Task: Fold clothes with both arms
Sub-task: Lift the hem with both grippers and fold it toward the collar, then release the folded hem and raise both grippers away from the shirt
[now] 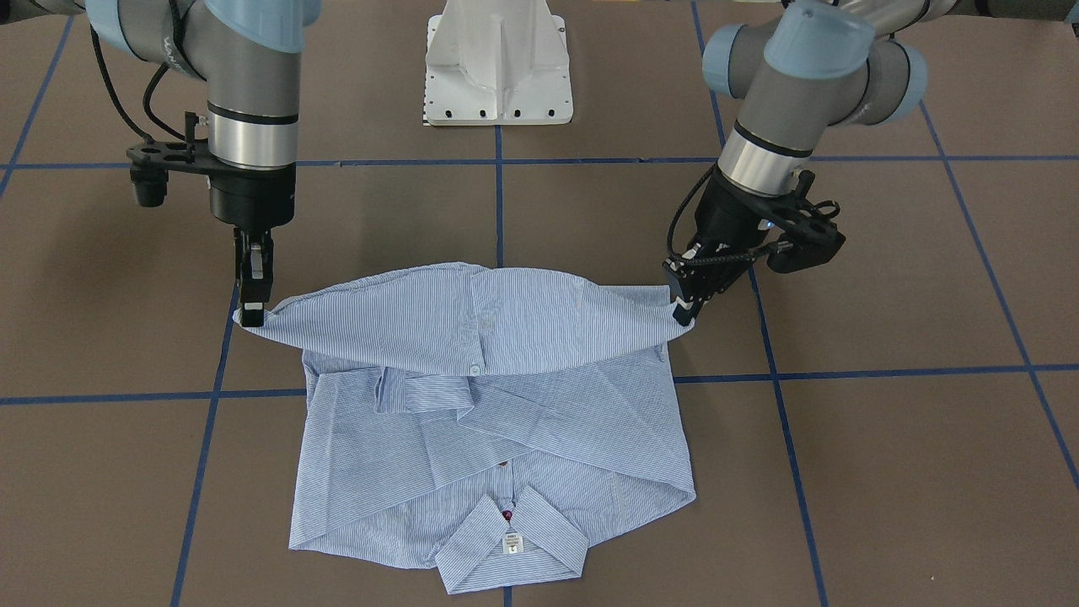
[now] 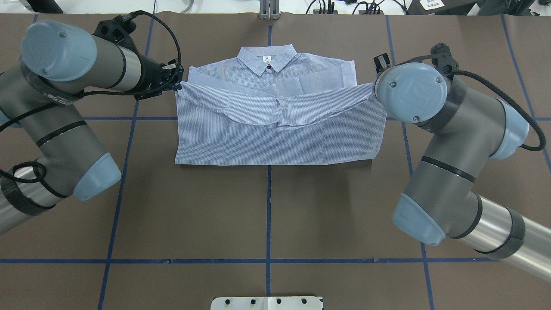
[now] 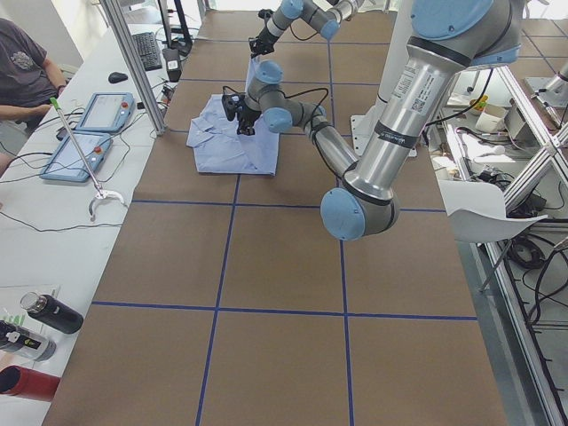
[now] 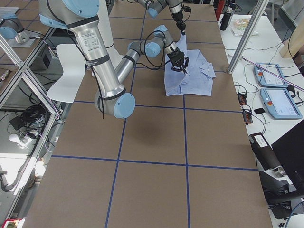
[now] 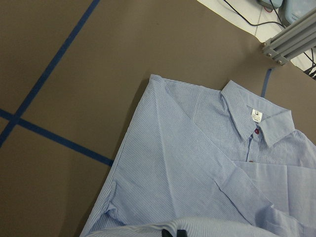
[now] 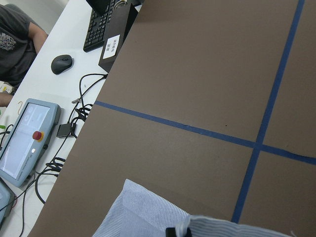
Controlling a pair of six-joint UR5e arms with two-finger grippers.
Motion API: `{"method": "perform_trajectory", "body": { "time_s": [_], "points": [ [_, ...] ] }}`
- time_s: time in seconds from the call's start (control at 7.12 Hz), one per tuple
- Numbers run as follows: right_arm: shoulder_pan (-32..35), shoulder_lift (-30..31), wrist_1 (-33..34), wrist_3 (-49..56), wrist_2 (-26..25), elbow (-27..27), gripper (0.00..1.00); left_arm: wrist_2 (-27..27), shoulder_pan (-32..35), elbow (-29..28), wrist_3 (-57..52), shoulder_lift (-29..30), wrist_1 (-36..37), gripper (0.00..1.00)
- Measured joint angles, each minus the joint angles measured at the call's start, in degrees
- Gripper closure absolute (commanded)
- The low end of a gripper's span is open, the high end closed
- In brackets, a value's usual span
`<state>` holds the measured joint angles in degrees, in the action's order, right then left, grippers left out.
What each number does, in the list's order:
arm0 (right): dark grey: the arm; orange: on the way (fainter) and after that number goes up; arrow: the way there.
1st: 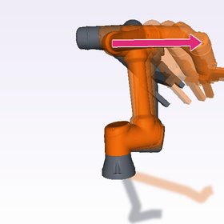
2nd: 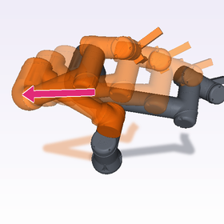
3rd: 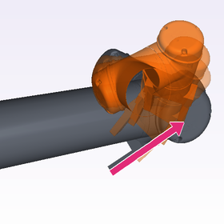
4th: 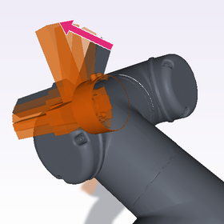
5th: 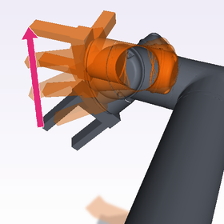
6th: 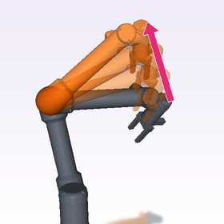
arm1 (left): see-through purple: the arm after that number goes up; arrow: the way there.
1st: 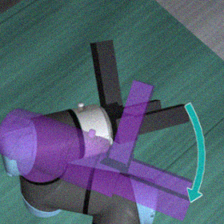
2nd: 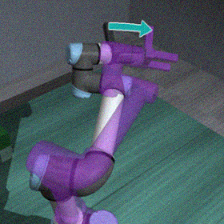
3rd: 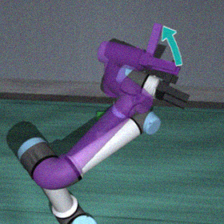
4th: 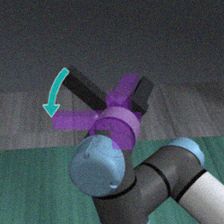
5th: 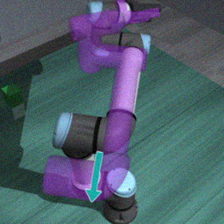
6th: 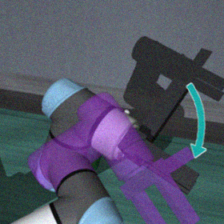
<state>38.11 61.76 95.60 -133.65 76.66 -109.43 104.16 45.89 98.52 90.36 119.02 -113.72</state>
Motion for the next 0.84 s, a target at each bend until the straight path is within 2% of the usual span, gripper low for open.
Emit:
{"method": "perform_trajectory", "body": {
  "time_s": [0.28,0.56,0.84],
  "points": [
    [1.5,-2.6,-7.1,0.4,0.0,9.3,1.00,-0.5,0.8,-7.9,0.0,2.2,-6.0,1.00],
    [2.0,-6.7,-10.8,1.8,0.0,19.2,1.00,-1.9,0.8,-14.4,0.1,4.8,-10.3,1.00],
    [2.1,-8.6,-15.3,4.1,-0.1,26.6,1.00,-3.4,0.8,-19.5,0.1,5.9,-14.8,1.00]
  ]
}}
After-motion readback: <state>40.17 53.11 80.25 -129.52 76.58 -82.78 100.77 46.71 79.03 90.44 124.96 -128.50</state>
